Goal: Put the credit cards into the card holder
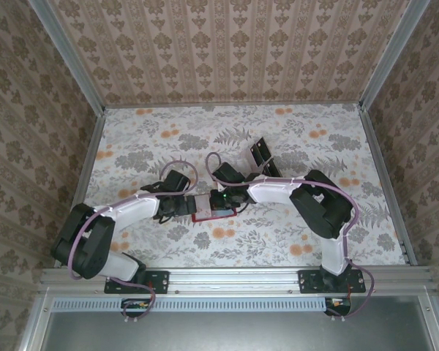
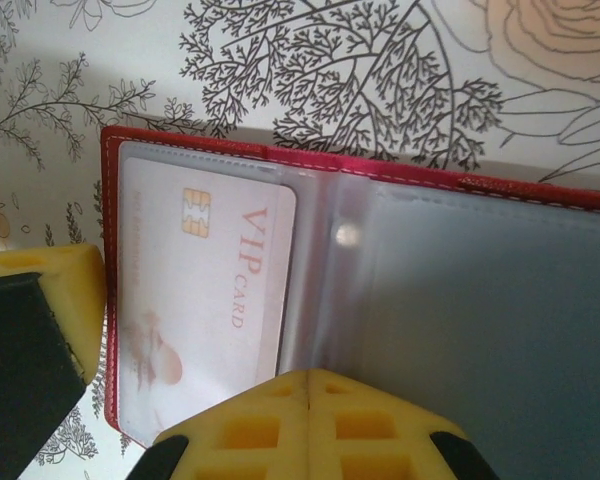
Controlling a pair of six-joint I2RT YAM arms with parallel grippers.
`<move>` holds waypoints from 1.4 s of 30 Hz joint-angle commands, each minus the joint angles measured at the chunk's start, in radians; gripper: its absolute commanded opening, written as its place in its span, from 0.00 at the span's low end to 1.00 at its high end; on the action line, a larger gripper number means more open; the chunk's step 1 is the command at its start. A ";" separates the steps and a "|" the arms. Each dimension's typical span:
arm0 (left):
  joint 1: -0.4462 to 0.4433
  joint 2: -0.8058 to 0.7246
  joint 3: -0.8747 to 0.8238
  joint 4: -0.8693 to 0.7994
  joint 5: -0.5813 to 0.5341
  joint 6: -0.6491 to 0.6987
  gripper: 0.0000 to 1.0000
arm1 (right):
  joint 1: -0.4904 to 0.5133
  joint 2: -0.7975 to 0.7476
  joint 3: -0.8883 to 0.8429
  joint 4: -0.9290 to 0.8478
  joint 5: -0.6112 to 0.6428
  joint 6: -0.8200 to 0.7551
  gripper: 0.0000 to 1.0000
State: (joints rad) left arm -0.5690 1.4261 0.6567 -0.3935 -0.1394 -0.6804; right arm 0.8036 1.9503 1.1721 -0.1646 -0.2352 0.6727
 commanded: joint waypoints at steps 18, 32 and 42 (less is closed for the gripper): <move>-0.003 0.055 -0.015 0.063 0.013 -0.004 1.00 | 0.022 0.014 0.030 -0.020 0.003 0.003 0.01; -0.003 0.025 0.011 0.026 0.002 0.012 1.00 | 0.031 -0.007 0.053 -0.027 -0.029 -0.002 0.02; 0.026 -0.115 0.056 -0.060 -0.007 0.053 1.00 | 0.017 -0.239 -0.050 -0.150 0.181 0.008 0.44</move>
State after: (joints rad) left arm -0.5480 1.3487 0.6720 -0.4210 -0.1463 -0.6624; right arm 0.8227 1.7664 1.1553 -0.2276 -0.1661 0.6769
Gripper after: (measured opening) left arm 0.997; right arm 0.438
